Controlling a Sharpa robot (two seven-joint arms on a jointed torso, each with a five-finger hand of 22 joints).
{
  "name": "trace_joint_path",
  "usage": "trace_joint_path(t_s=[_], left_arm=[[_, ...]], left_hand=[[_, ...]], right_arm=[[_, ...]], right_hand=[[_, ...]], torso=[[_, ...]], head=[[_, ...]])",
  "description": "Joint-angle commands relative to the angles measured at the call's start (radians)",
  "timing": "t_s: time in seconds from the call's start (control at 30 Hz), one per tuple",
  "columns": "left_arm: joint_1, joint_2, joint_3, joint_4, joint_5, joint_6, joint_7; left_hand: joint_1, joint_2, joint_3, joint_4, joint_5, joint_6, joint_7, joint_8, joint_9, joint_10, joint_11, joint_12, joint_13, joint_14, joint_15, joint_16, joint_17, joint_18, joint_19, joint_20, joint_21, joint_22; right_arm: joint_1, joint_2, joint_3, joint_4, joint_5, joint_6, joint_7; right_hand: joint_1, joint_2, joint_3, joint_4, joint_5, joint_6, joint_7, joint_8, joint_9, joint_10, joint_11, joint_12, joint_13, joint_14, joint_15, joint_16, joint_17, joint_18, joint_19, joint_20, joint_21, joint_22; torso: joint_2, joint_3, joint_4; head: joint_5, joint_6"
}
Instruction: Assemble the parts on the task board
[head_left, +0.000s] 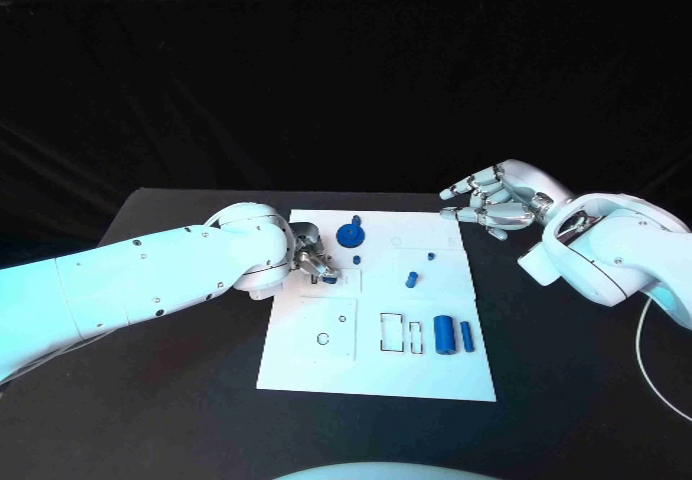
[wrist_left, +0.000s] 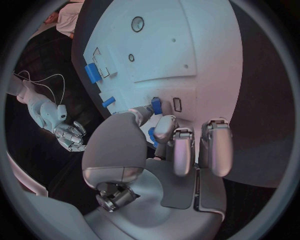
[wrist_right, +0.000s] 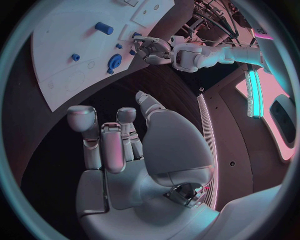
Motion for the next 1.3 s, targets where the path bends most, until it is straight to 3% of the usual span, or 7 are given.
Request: trace_joint_path(t_s=[0.03, 0.57, 0.77, 1.3], left_arm=[[-0.008, 0.006, -0.007, -0.013, 0.019, 0.062, -0.015], [-0.007, 0.031, -0.007, -0.052, 0.027, 0.108, -0.020], [-0.006, 0.035, -0.007, -0.059, 0.027, 0.119, -0.020], [-0.005, 0.037, -0.007, -0.065, 0.027, 0.118, -0.021]], left_hand=[[-0.021, 0.006, 0.040, -0.041, -0.008, 0.018, -0.009, 0.005, 0.005, 0.009, -0.001, 0.008, 0.003, 0.105, 0.000, 0.002, 0.264, -0.001, 0.055, 0.002, -0.003, 0.156], [-0.080, -0.012, -0.083, -0.013, -0.012, 0.048, -0.024, 0.020, 0.025, 0.020, -0.014, 0.028, 0.021, 0.105, -0.011, 0.002, 0.264, -0.002, 0.059, -0.008, 0.001, 0.164], [-0.113, -0.004, -0.141, 0.019, -0.012, 0.055, -0.027, 0.030, 0.036, 0.023, -0.016, 0.031, 0.023, 0.105, -0.014, 0.002, 0.264, -0.003, 0.061, -0.011, 0.003, 0.167], [-0.153, -0.002, -0.291, 0.082, -0.013, 0.065, -0.034, 0.043, 0.055, 0.028, -0.022, 0.035, 0.023, 0.105, -0.019, 0.002, 0.264, -0.005, 0.064, -0.016, 0.006, 0.174]], right_arm=[[-0.001, 0.001, 0.000, 0.001, -0.001, 0.009, 0.009], [-0.001, -0.003, 0.000, 0.008, -0.001, 0.011, 0.008], [-0.001, -0.004, 0.000, 0.011, 0.003, 0.003, 0.011], [-0.001, -0.007, 0.000, 0.011, 0.003, 0.001, 0.007]], right_hand=[[-0.004, 0.008, -0.005, 0.003, 0.003, 0.004, -0.001, 0.005, -0.001, 0.007, -0.001, 0.006, -0.002, 0.051, -0.005, -0.005, -0.001, 0.019, -0.003, -0.002, -0.007, -0.001], [-0.006, 0.009, -0.006, 0.005, 0.004, 0.004, -0.001, 0.005, -0.001, 0.007, -0.001, 0.006, -0.003, 0.048, -0.005, -0.013, -0.013, 0.022, -0.011, -0.002, -0.017, -0.020], [-0.019, 0.012, -0.018, 0.019, -0.039, 0.001, -0.001, 0.006, -0.001, 0.006, 0.000, 0.006, -0.008, 0.047, -0.005, -0.018, -0.018, 0.023, -0.014, -0.002, -0.025, -0.030], [-0.036, 0.022, -0.040, 0.046, -0.055, -0.002, -0.001, 0.008, -0.001, -0.003, 0.001, 0.000, -0.020, 0.038, -0.004, -0.049, -0.058, 0.032, -0.036, -0.001, -0.060, -0.087]], torso=[[0.000, 0.0009, -0.0013], [0.000, 0.0013, 0.0002], [0.000, 0.0005, -0.0004], [0.000, 0.0003, 0.0003]], head=[[0.001, 0.000], [-0.001, -0.004], [0.000, -0.002], [-0.002, -0.004]])
